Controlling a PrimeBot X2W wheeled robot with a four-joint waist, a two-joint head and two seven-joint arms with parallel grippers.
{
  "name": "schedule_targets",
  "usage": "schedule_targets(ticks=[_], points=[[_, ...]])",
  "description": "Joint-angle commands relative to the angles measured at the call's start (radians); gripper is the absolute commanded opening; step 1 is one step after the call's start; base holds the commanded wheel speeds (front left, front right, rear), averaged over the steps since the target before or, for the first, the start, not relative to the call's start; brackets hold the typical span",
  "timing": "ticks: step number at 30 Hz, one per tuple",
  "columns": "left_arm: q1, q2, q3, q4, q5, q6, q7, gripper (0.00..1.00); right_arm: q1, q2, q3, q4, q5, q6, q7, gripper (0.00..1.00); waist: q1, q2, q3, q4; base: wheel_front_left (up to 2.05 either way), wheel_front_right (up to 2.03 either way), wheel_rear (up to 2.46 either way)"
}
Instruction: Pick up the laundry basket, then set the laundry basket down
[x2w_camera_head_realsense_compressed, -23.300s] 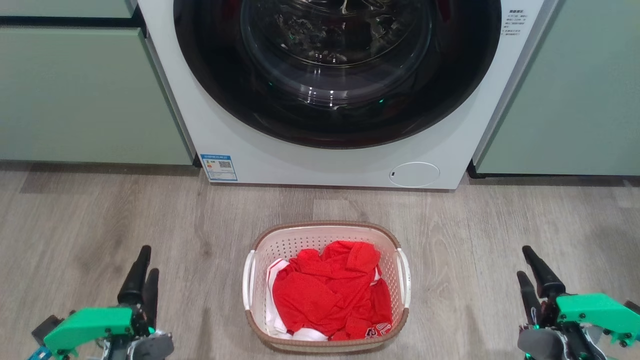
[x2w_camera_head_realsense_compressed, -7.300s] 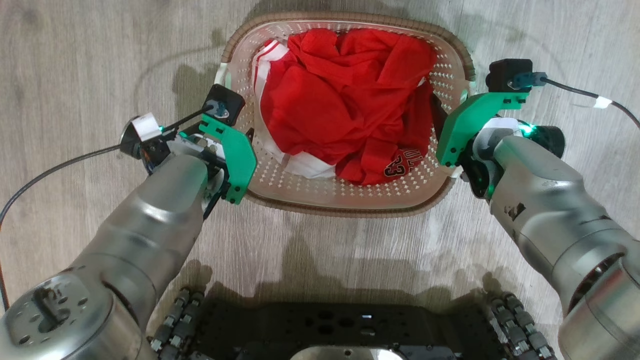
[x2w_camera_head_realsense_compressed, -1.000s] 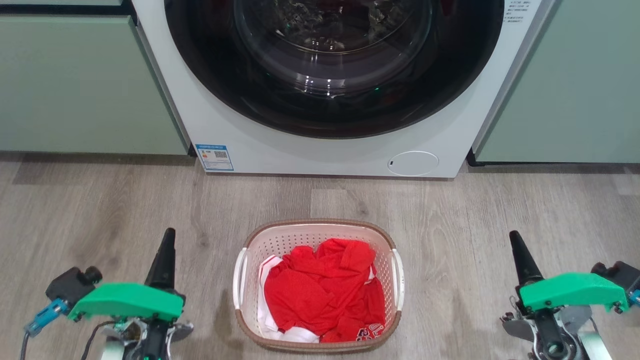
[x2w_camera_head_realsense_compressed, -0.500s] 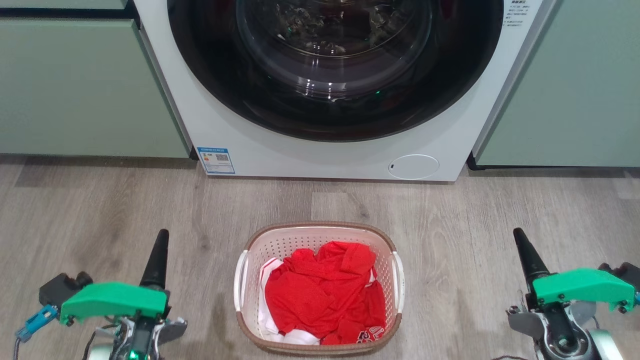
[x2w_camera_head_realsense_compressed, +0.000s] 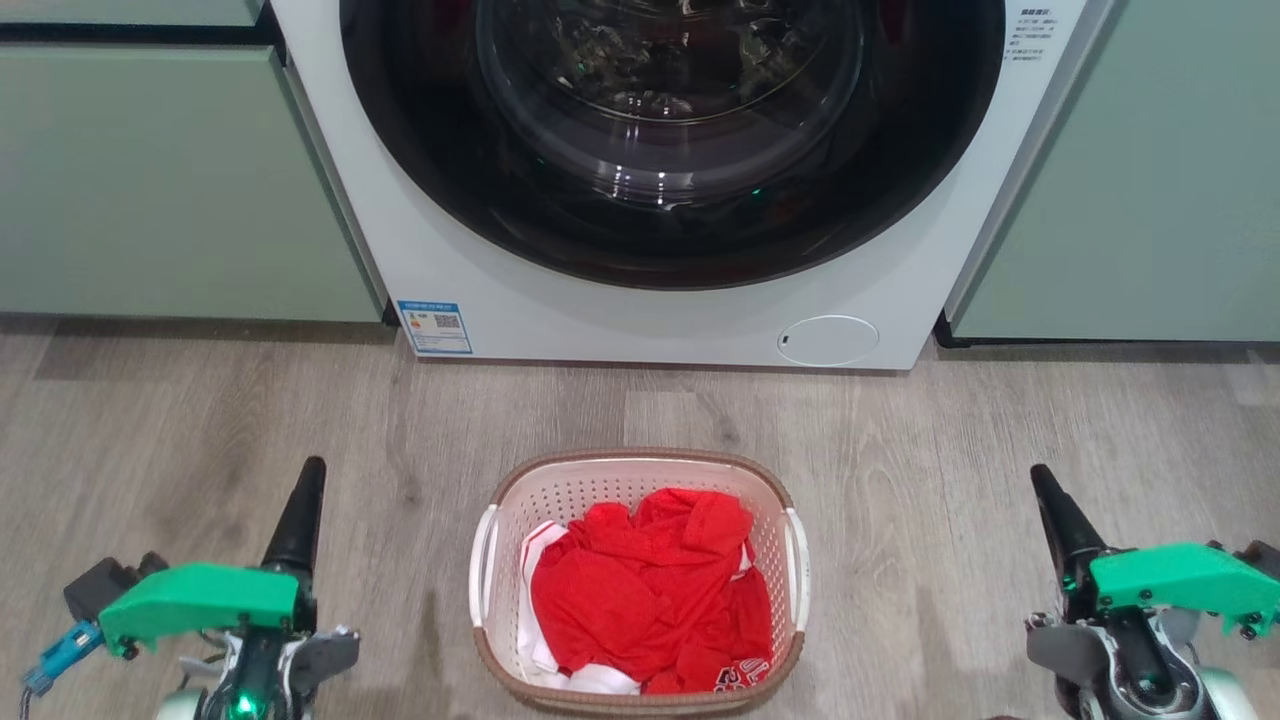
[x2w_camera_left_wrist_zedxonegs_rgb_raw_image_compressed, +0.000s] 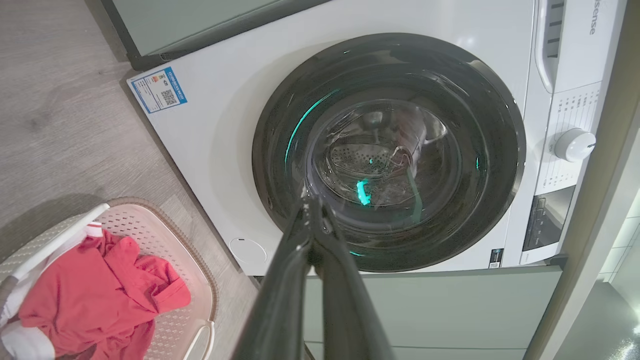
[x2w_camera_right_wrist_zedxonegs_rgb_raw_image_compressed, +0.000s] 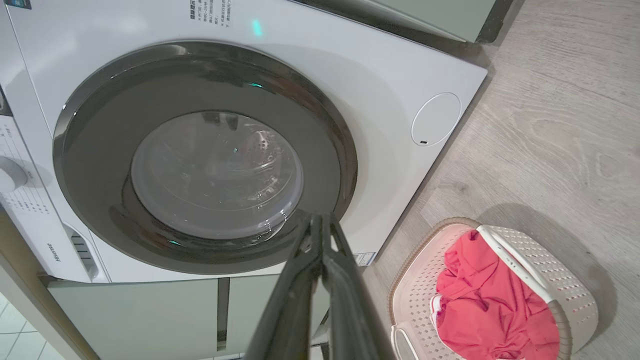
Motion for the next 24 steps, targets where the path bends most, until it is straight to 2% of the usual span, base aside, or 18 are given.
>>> schedule_targets(ticks=[1, 18, 24], points=[[-0.058, 0.009, 0.04, -0.025, -0.028, -0.013, 0.007, 0.0, -0.055, -0.014, 0.008, -0.026, 0.024, 0.005, 0.008, 0.0, 0.0, 0.0, -0.001, 0.0, 0.0, 0.0, 0.0], [-0.076, 0.005, 0.087, 0.002, -0.233, -0.023, 0.059, 0.0, -0.067, -0.012, -0.026, -0.004, 0.182, 0.006, 0.059, 0.0, 0.0, 0.0, -0.014, 0.003, 0.0, 0.0, 0.0], [-0.077, 0.003, 0.091, 0.003, -0.238, -0.024, 0.063, 0.0, -0.067, -0.011, -0.029, -0.003, 0.186, 0.006, 0.062, 0.0, 0.0, 0.0, -0.015, 0.003, 0.0, 0.0, 0.0]])
